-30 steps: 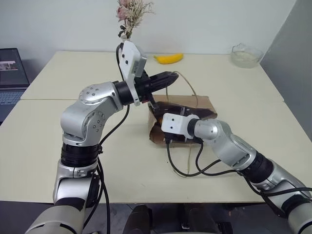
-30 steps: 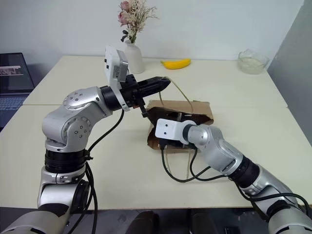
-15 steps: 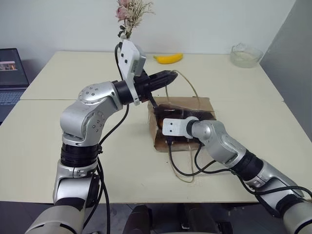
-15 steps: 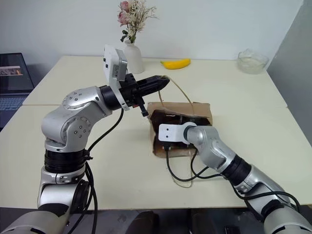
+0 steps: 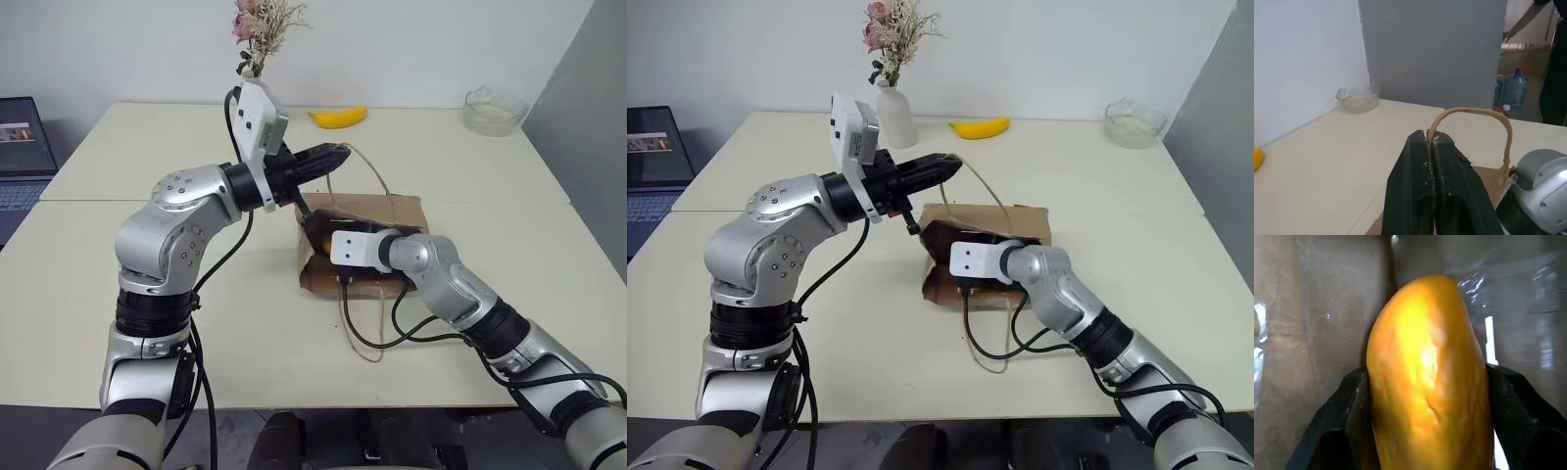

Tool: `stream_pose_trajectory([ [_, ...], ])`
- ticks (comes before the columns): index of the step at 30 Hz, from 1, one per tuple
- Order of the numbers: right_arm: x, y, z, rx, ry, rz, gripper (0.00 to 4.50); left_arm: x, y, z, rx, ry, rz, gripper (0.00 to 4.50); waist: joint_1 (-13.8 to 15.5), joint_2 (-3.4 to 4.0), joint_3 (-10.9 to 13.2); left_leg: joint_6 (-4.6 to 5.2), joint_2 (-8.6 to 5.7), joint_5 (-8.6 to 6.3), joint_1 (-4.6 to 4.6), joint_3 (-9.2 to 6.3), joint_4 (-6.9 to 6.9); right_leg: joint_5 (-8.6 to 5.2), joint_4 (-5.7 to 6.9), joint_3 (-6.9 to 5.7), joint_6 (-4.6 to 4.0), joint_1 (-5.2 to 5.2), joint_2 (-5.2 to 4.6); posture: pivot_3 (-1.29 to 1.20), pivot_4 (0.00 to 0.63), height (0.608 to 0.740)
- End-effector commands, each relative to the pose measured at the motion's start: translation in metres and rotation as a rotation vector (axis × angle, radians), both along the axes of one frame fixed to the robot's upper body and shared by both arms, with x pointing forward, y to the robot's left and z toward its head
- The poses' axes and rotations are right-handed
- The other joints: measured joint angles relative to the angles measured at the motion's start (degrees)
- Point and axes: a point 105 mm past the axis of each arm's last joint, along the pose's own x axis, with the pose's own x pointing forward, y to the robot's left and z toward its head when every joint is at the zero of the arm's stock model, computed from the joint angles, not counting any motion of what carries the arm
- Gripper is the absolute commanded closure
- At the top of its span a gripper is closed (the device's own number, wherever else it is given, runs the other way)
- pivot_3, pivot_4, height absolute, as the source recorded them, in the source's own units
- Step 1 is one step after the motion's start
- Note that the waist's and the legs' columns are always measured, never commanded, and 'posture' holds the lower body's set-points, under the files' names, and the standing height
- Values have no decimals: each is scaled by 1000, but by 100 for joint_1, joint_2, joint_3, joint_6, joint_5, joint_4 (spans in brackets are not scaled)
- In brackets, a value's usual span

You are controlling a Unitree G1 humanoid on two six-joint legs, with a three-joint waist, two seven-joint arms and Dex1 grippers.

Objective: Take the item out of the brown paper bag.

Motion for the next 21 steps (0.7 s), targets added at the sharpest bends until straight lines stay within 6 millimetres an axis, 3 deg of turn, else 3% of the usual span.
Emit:
stream_pose_trajectory([
  [1, -17, 7, 31, 90, -26, 99, 1508, 3, 5, 9, 1, -56, 42, 4500, 0, 0, 0, 0, 0, 0, 0, 0, 0, 0, 0, 0, 0, 0, 0, 0, 150, 740],
  [14, -83, 0, 69, 366, 287, 418, 1508, 16, 11, 8, 13, -63, 117, 4500, 13, 0, 0, 3, 2, -2, 1, -2, 0, -1, 1, -3, 2, 1, 0, 0, 150, 740],
  [17, -95, 0, 92, 517, 352, 483, 1508, 18, 12, 8, 12, -65, 130, 4500, 15, 0, 0, 3, 2, -2, 1, -2, 0, -1, 2, -3, 1, 1, 0, 0, 150, 740],
  [21, -94, -10, 141, 818, 422, 512, 1508, 19, 12, 8, 12, -64, 140, 4500, 17, 1, 1, 3, 3, -2, 2, -1, 0, 15, 6, -2, -26, 1, -1, 0, 150, 740],
])
